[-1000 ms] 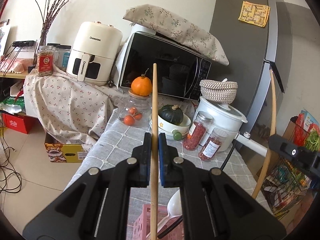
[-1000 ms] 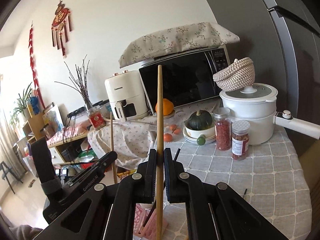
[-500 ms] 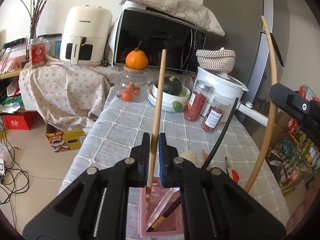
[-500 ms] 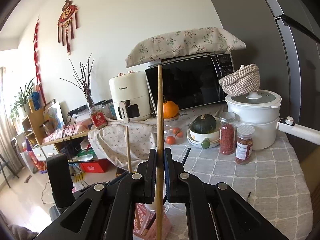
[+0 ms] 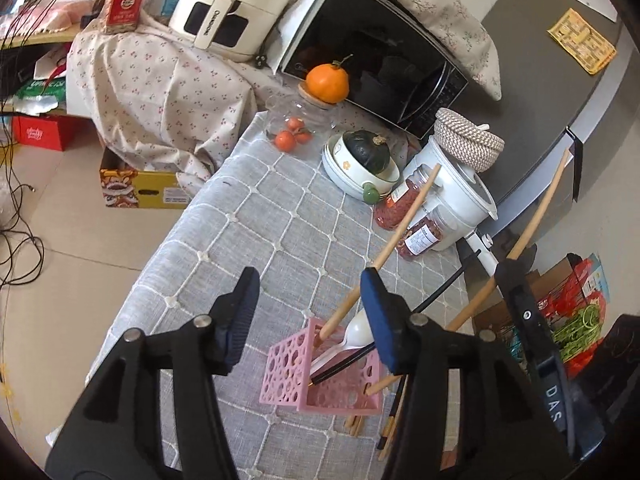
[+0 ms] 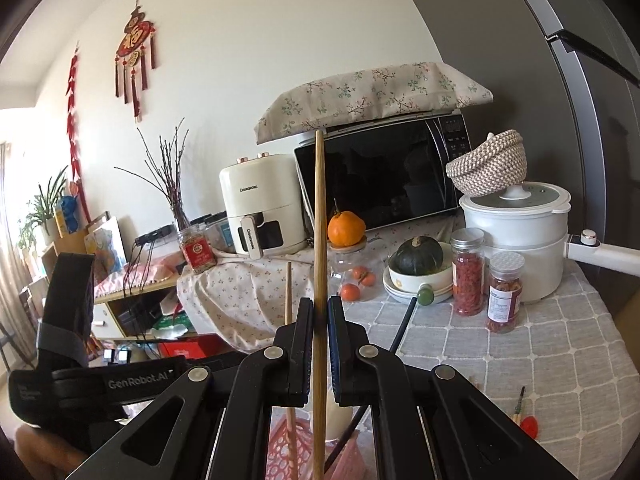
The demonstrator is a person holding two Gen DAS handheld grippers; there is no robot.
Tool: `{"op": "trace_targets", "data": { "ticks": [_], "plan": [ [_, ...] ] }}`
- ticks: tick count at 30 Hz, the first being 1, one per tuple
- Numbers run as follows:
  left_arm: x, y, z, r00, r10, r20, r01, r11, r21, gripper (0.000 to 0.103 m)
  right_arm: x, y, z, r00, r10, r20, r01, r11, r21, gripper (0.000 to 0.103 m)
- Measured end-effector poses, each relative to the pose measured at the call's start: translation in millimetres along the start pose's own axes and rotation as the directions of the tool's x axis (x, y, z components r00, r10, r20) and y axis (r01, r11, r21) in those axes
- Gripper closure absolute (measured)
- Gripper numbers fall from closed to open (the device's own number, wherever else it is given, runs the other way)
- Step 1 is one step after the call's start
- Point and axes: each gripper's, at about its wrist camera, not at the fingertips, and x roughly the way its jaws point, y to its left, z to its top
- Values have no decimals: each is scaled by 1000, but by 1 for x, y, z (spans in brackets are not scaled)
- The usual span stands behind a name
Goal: Organize utensils
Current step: 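Carry both wooden chopsticks over the pink basket and drop them in with both tools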
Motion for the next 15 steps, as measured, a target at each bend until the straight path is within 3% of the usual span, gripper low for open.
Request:
{"op": "trace_targets", "data": {
  "ticks": [15],
  "plan": [
    [-2,-5,-3,998,8,-54,-7,1000,22,49,19,8,-26,998,-20,-54,15,997,-80,96]
  ]
}}
